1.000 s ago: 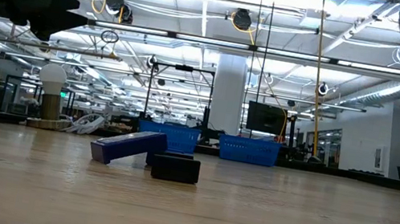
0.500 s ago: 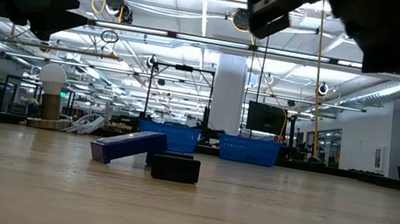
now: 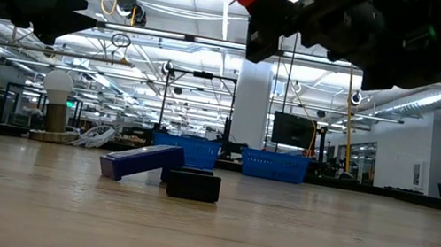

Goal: Pick & Place Office items
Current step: Put the pink charger adapter into the right blue bin

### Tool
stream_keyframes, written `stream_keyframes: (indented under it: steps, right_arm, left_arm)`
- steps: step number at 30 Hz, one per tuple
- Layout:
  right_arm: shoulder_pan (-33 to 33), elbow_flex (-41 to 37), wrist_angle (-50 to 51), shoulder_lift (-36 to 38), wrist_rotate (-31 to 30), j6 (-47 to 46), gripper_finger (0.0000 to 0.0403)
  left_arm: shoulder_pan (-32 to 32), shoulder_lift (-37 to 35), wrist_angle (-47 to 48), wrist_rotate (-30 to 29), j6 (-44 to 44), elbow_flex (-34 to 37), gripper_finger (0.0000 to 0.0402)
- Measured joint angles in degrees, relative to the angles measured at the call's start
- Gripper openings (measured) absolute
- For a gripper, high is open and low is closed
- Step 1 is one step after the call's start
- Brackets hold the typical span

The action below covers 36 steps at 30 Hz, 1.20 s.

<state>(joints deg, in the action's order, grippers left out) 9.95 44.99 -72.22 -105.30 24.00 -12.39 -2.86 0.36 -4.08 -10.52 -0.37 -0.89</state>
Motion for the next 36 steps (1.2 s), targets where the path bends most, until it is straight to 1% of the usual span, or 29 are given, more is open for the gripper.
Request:
stream_keyframes:
  steps: [7,10,13,20,22,24,32,36]
  right_arm:
    - [-2.6,0.0,0.9,0.0,0.1,1.6,0.0171]
    - [-3.6,0.0,1.1,0.0,-1.8,2.7,0.0171]
    - [-4.8,0.0,1.9,0.0,-6.7,4.2,0.0171]
    - [-9.7,0.1,3.2,0.0,-25.0,5.0,0.0171]
    - [-12.3,1.1,4.5,0.0,-27.2,5.2,0.0171]
    - [-15.3,3.0,7.5,0.0,-27.1,4.6,0.0171]
    - [-26.8,12.9,30.5,0.0,-27.5,3.2,0.0171]
    - [-31.4,15.3,35.8,0.0,-30.3,2.2,0.0171]
  left_arm:
    - [0.0,0.0,0.0,0.0,-0.1,0.0,0.0255]
    - [0.0,0.0,0.0,0.0,-0.1,0.0,0.0255]
    - [0.0,0.0,0.0,0.0,-0.1,0.0,0.0255]
    - [0.0,0.0,0.0,0.0,-0.1,0.0,0.0255]
    - [0.0,0.0,0.0,0.0,-0.1,0.0,0.0255]
    - [0.0,0.0,0.0,0.0,0.1,0.0,0.0255]
    - [0.0,0.0,0.0,0.0,0.0,0.0,0.0255]
    - [0.0,0.0,0.0,0.0,0.1,0.0,0.0255]
